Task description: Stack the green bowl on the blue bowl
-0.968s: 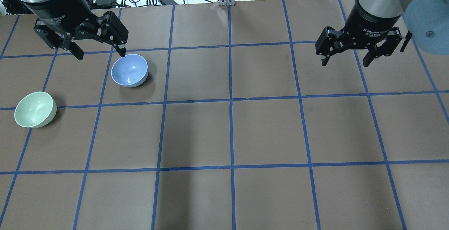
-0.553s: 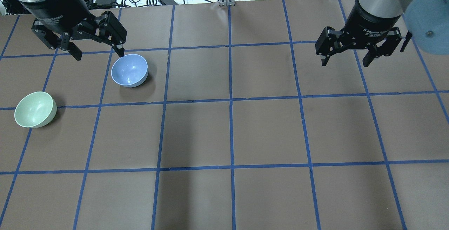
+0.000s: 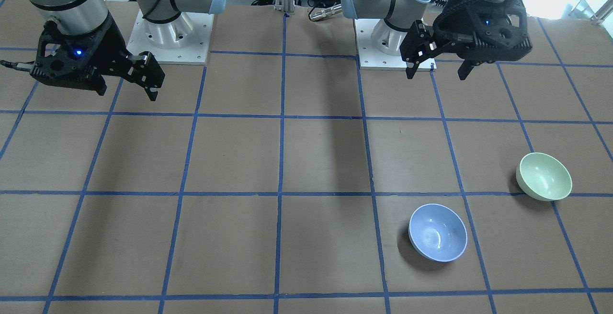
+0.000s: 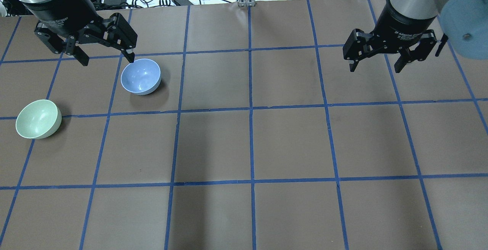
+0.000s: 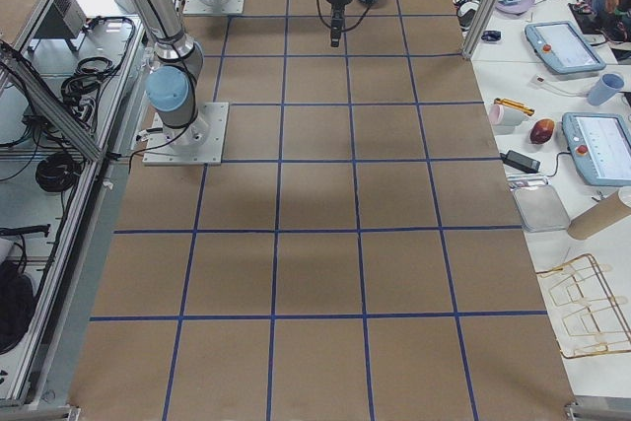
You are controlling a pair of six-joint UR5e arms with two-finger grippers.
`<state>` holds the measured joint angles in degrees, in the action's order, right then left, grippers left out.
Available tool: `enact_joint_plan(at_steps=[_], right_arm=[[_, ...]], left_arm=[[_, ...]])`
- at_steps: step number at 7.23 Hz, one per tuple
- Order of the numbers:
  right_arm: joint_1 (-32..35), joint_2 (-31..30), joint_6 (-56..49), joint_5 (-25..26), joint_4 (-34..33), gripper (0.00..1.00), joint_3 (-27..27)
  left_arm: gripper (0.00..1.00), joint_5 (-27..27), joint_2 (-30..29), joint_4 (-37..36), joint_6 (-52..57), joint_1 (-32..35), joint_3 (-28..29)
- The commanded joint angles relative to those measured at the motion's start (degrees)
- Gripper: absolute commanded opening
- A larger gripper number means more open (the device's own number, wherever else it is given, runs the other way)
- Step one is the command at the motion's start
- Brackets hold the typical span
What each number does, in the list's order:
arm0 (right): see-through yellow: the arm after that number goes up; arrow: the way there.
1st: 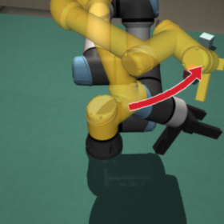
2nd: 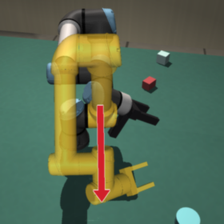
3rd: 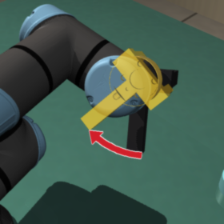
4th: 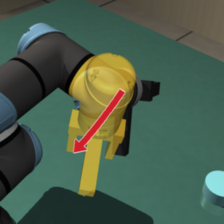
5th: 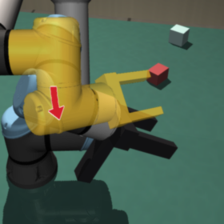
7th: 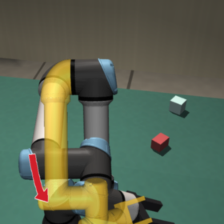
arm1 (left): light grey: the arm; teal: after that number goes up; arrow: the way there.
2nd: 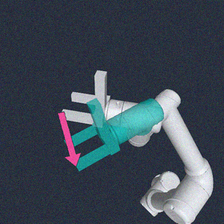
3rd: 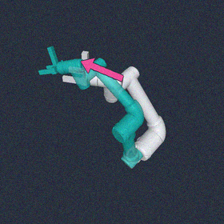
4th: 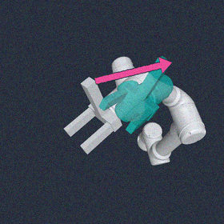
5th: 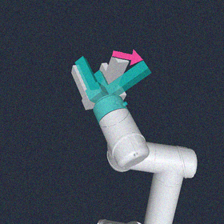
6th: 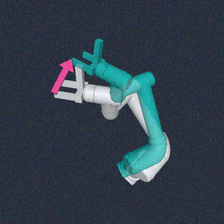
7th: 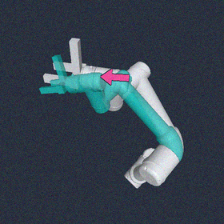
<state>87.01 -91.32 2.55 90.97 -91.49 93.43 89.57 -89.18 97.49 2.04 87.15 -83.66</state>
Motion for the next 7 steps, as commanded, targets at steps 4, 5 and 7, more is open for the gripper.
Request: enact_joint_plan(at_steps=[4,5,7], right_arm=[[0.0,0.0,0.0,0.0,0.0,1.00,0.0],[0.0,0.0,0.0,0.0,0.0,1.00,0.0],[0.0,0.0,0.0,0.0,0.0,1.00,0.0]], left_arm=[[1.00,-0.5,-2.0,-0.8,10.8,-11.2,-3.0],[1.00,-0.7,-3.0,-3.2,13.0,-15.4,-4.5],[1.00,-0.3,-5.8,-8.9,21.2,-22.6,-8.3]])
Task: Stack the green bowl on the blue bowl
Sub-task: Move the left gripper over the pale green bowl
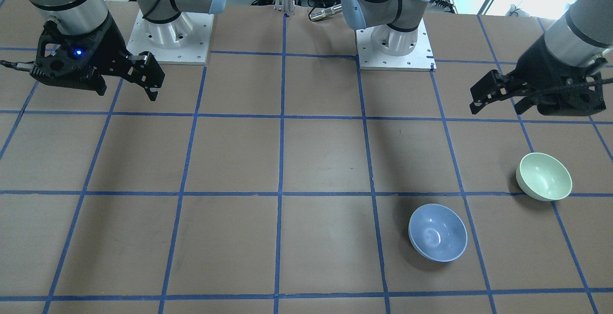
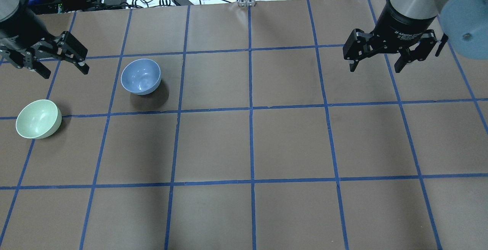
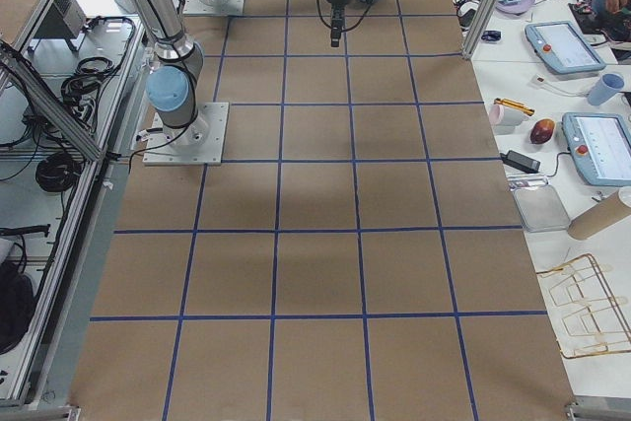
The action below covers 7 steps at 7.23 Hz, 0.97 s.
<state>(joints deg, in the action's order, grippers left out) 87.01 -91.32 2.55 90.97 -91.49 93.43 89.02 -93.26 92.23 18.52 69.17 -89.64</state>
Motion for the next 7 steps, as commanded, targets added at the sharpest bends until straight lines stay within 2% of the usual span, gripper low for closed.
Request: enact_joint_plan(at_steps=[1,3,4,7], right_arm=[[0.0,0.0,0.0,0.0,0.0,1.00,0.0],[0.0,0.0,0.0,0.0,0.0,1.00,0.0],[0.0,0.0,0.0,0.0,0.0,1.00,0.0],[0.0,0.0,0.0,0.0,0.0,1.00,0.0]], left_arm=[[1.00,0.4,-3.1,-6.2,7.6,-8.1,-3.2],[1.00,0.3,-6.4,-9.9,15.8,-15.8,-3.7],[1.00,0.3,-8.6,-14.2,20.9,-18.7,-4.0],[1.00,0.2,-15.9,-24.2,27.4,-24.1,-4.4]])
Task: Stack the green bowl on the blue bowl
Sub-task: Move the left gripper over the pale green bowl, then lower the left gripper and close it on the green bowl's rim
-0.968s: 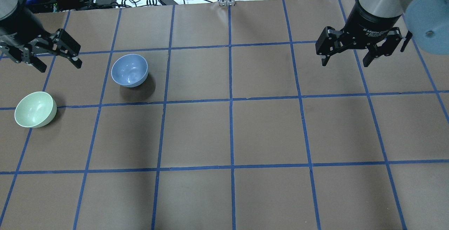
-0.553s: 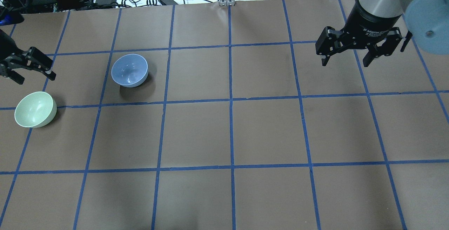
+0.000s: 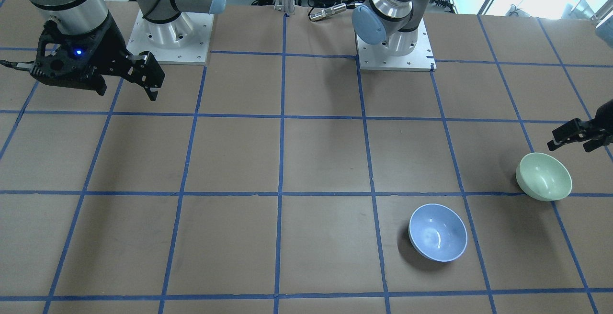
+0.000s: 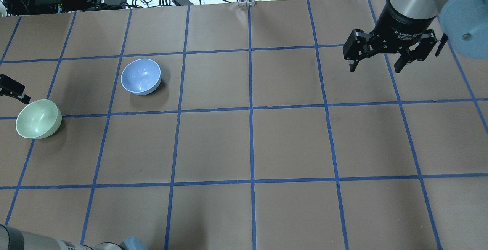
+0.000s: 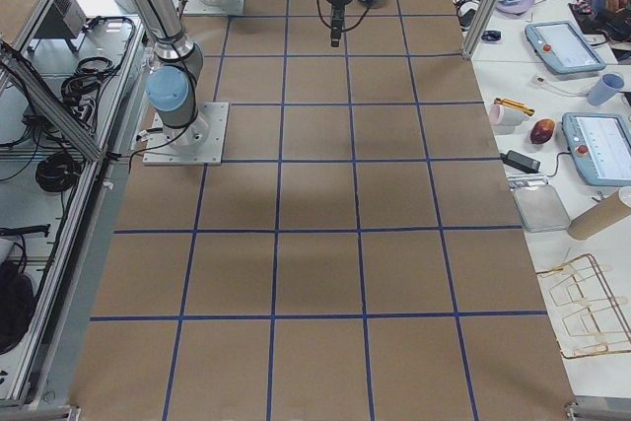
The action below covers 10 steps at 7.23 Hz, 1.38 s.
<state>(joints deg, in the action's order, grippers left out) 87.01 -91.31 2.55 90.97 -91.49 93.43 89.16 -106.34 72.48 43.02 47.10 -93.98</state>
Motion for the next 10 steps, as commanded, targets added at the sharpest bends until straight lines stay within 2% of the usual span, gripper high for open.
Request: enact_joint_plan(at_steps=[1,6,10], right_arm=[[0.0,0.0,0.0,-0.1,0.0,1.00,0.0],[0.0,0.0,0.0,0.0,0.0,1.00,0.0],[0.0,0.0,0.0,0.0,0.0,1.00,0.0]], left_arm=[[1.00,-0.4,-4.9,-5.4,5.7,-3.7,0.0],[1.00,-2.8,-12.7,-12.5,11.6,-5.2,-0.1],[1.00,-3.4,-15.1,-13.2,12.8,-5.2,-0.1]])
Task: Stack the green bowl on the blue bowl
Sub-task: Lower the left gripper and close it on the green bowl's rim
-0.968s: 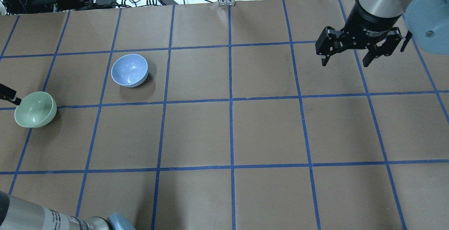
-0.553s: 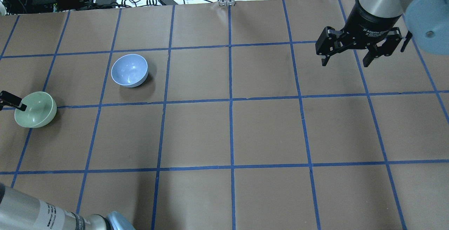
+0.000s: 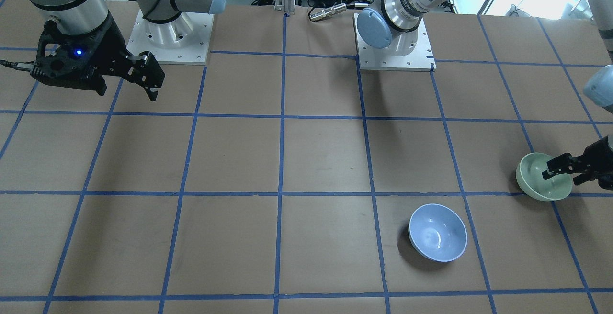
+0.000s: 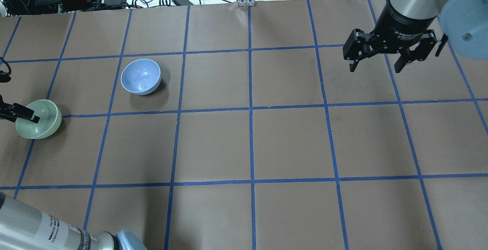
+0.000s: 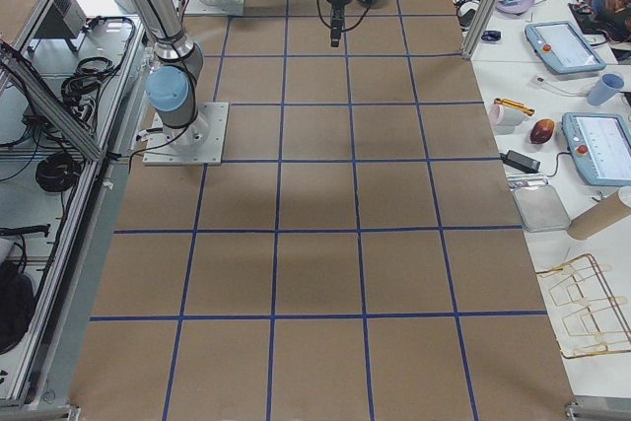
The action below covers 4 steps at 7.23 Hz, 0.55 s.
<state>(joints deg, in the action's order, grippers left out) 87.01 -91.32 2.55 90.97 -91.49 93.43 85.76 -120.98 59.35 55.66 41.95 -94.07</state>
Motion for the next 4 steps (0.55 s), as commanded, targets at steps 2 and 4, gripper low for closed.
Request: enact_joint_plan(at_steps=[2,4], right_arm=[[0.0,0.0,0.0,0.0,0.0,1.00,0.0],[0.0,0.0,0.0,0.0,0.0,1.00,0.0]], left_arm=[[1.00,0.0,-1.2,-0.1,0.1,-0.1,-0.1],[0.97,-0.2,-1.4,-0.1,0.1,-0.1,-0.1]])
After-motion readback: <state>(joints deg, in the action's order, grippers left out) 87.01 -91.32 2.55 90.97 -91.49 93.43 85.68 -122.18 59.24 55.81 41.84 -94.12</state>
